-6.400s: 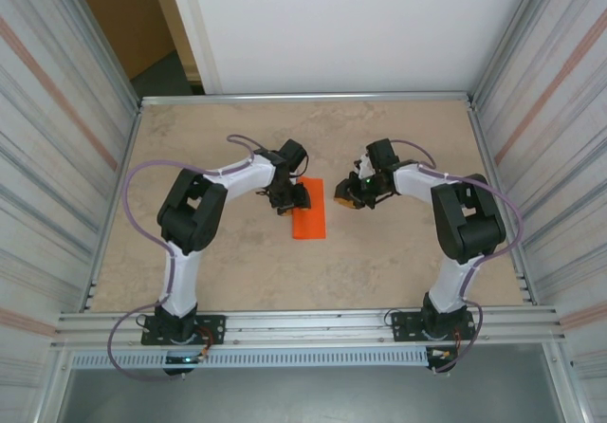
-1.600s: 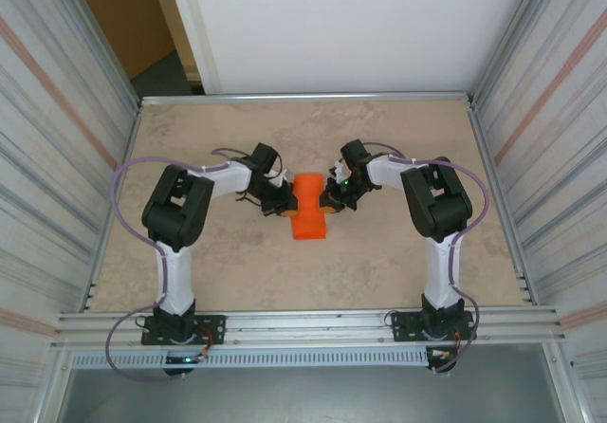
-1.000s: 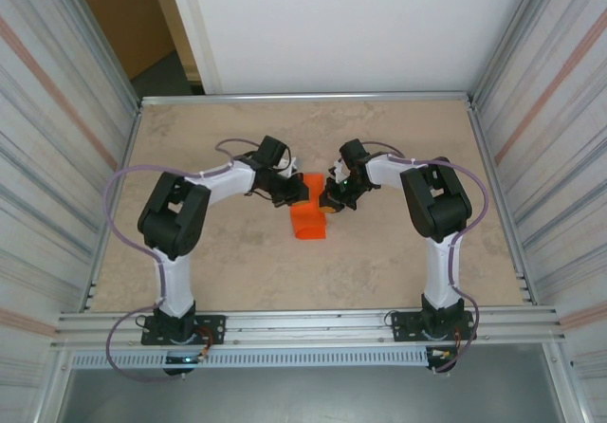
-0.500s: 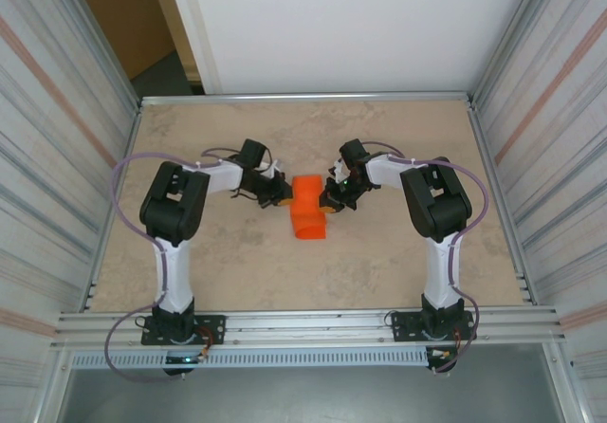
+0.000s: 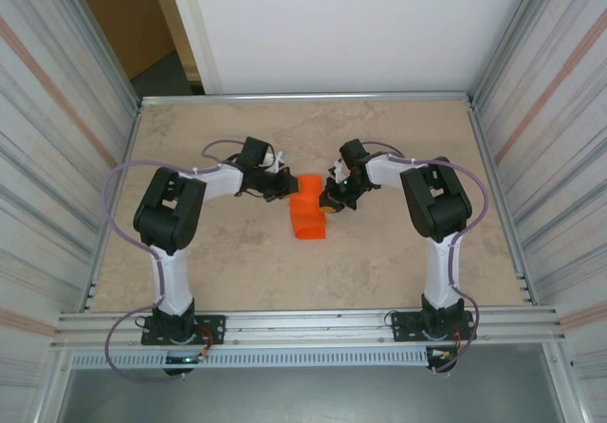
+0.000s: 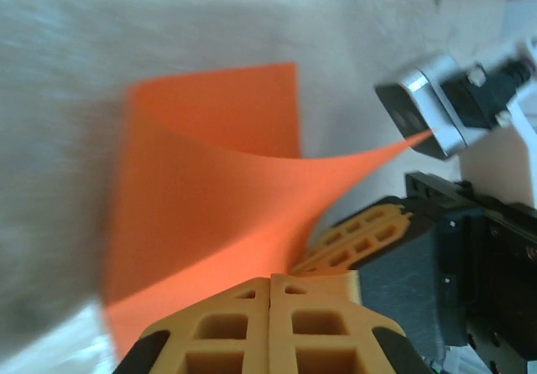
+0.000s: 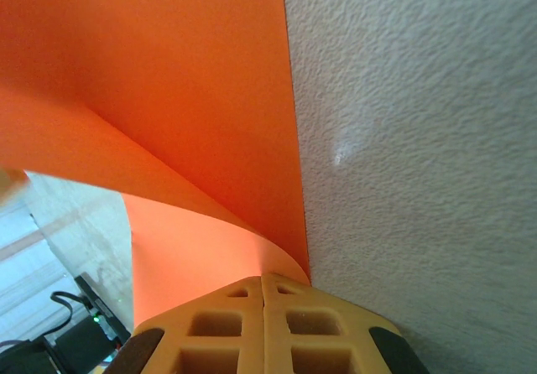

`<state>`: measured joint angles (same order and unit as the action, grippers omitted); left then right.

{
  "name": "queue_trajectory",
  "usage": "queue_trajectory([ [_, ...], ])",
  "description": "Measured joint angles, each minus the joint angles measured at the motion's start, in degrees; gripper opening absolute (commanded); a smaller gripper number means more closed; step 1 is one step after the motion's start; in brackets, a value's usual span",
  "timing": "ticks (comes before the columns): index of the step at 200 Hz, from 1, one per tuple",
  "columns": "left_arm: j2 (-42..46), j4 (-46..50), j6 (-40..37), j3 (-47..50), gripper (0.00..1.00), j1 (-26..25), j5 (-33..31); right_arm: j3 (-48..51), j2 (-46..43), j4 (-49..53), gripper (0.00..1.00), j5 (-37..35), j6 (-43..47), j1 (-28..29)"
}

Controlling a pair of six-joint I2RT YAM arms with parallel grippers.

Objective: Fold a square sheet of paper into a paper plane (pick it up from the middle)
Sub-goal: First fold the square sheet of paper in half at the center of the table.

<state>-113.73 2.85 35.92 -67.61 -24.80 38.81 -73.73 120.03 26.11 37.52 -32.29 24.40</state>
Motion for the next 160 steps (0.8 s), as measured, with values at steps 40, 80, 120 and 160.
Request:
queue_trajectory([
  [40,-5.5,-0.5,0.9,-2.4,0.0,-2.1,0.5,0.0,0.0,0.0,0.0,0.0,0.0,0.0],
  [80,-7.2,1.0,0.7,-4.6,0.0,1.2,1.6,0.0,0.0,0.0,0.0,0.0,0.0,0.0],
  [120,-8.5,7.0,-3.7,-8.9,0.0,7.7,0.1,0.0,0.0,0.0,0.0,0.0,0.0,0.0],
  [160,-7.0,10.7,-5.7,-10.5,0.0,10.7,-1.9,0.0,0.0,0.1,0.0,0.0,0.0,0.0],
])
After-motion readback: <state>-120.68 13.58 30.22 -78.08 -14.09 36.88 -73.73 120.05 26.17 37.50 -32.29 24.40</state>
